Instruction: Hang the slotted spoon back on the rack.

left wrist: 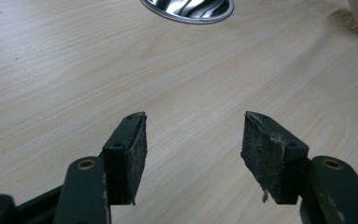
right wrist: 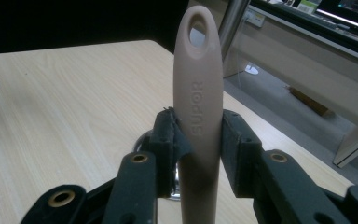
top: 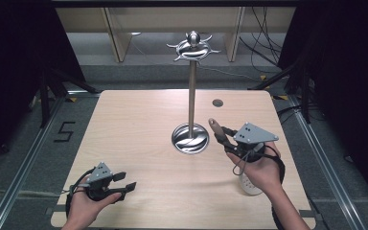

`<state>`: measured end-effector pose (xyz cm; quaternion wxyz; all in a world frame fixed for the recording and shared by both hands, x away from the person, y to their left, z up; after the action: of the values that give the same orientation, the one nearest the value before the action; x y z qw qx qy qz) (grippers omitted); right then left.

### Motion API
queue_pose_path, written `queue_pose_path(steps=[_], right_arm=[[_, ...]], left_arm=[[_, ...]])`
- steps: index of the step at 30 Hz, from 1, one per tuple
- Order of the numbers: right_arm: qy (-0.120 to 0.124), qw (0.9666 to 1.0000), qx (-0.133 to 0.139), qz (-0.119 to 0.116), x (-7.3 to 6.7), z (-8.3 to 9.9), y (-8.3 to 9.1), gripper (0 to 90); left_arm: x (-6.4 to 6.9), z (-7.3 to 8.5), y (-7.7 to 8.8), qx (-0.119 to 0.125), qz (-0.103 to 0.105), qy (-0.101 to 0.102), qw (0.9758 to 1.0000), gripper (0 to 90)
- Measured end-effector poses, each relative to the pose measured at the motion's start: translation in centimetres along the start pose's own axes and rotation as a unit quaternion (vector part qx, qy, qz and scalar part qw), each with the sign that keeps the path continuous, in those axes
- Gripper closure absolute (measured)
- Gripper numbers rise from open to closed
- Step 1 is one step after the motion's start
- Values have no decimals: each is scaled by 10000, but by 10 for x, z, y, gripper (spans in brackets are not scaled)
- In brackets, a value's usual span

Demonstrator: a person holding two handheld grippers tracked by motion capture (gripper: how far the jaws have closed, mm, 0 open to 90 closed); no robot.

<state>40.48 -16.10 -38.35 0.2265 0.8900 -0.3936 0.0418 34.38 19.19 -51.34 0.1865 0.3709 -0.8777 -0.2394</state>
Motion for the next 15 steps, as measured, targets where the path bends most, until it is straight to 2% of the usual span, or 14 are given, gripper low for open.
queue_pose_path(steps=[1,4,7,8,12,13,14,15], right_arm=[[-31,10000,54,77,1,-1,1,688],[-123,9998,111,105,3,-2,2,688],[-301,9995,98,63,2,-2,4,688],[-291,9994,139,132,4,-3,5,689],[-383,9990,181,132,5,-4,6,688],[-258,9992,275,157,8,-5,6,688],[-527,9983,218,145,5,-4,7,688],[-433,9983,310,228,8,-5,7,688]], left_arm=[[0,0,0,23,3,-6,10000,395],[0,0,0,17,-3,0,10000,394],[0,0,0,20,-12,21,10000,394],[0,0,0,22,-11,21,10000,394],[0,0,0,17,-3,-1,10000,395],[0,0,0,20,-2,-2,10000,395],[0,0,0,22,0,-1,10000,395],[0,0,0,19,0,1,10000,395]])
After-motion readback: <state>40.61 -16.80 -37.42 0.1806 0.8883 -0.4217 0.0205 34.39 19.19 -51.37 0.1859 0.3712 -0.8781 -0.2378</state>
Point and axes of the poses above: each handheld gripper's, and its own axes: y roughly backward along the jaws, z roughly out of its underside, x roughly to its right, the point moved 6 cm from there along -y, roughly forward along the jaws
